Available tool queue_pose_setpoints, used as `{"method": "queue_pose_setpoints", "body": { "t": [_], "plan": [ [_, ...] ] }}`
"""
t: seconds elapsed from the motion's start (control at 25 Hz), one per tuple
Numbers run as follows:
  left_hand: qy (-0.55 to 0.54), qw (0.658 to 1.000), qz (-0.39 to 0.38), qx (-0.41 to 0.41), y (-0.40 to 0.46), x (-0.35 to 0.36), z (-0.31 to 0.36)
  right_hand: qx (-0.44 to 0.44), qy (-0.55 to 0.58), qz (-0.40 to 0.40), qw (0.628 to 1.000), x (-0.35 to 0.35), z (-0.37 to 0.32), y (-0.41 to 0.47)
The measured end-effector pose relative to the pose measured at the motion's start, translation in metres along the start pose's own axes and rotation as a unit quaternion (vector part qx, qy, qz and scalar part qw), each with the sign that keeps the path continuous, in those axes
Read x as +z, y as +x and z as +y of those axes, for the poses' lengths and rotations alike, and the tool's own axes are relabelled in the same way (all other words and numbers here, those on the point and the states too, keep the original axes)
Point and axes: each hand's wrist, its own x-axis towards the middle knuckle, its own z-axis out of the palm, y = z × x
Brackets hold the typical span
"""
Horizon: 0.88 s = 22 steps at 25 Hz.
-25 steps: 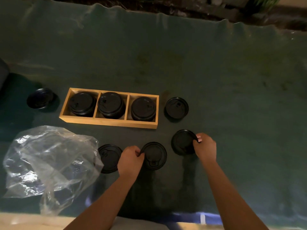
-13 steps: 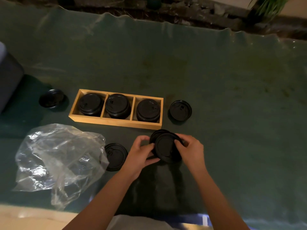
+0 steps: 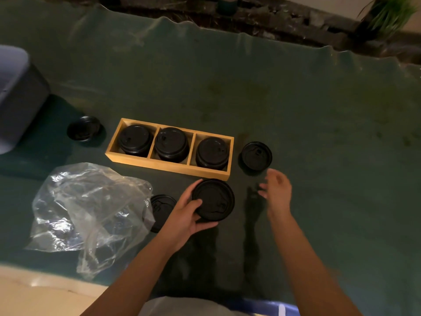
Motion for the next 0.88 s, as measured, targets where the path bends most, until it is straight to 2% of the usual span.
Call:
{"method": "queue_pose_setpoints", "body": {
  "t": [0.08, 0.16, 0.32, 0.4, 0.48, 0.56, 0.6, 0.68, 0.72, 0.8, 0.88],
  "plan": [
    [-0.031, 1.000, -0.003, 0.005, 0.000, -0.006, 0.004, 0.028, -0.075, 0.032, 0.996, -0.003, -0.009, 0.034],
    [-0.052, 0.999, -0.008, 0.010, -0.001, -0.009, 0.009, 0.025, -0.171, 0.031, 0.984, 0.005, -0.016, 0.056],
    [-0.042, 0.999, -0.008, 0.016, -0.002, -0.011, 0.018, 0.002, -0.268, 0.025, 0.963, 0.018, -0.016, 0.071],
    [-0.043, 0.999, -0.004, 0.015, -0.001, -0.011, 0.020, 0.018, -0.195, 0.071, 0.978, 0.012, -0.015, 0.069],
    [-0.036, 0.999, -0.002, 0.016, 0.001, -0.010, 0.020, -0.008, -0.032, 0.096, 0.995, 0.002, -0.023, 0.053],
    [-0.030, 0.999, -0.007, 0.015, 0.004, -0.009, 0.019, -0.063, 0.064, 0.002, 0.996, 0.000, -0.034, 0.022],
    [-0.028, 0.999, -0.013, 0.013, 0.006, -0.009, 0.017, -0.084, 0.057, -0.067, 0.993, 0.003, -0.036, 0.003],
    [-0.026, 0.999, -0.024, 0.015, 0.008, -0.007, 0.015, -0.115, -0.034, -0.187, 0.975, 0.013, -0.032, -0.030],
    [-0.022, 0.999, -0.024, 0.022, 0.009, -0.006, 0.014, -0.132, -0.094, -0.215, 0.963, 0.019, -0.027, -0.043],
    [-0.012, 0.999, -0.012, 0.039, 0.008, -0.007, 0.013, -0.175, -0.193, -0.205, 0.943, 0.025, -0.021, -0.053],
    [-0.009, 0.999, -0.003, 0.048, 0.007, -0.008, 0.012, -0.196, -0.223, -0.202, 0.933, 0.026, -0.015, -0.052]
  ]
}}
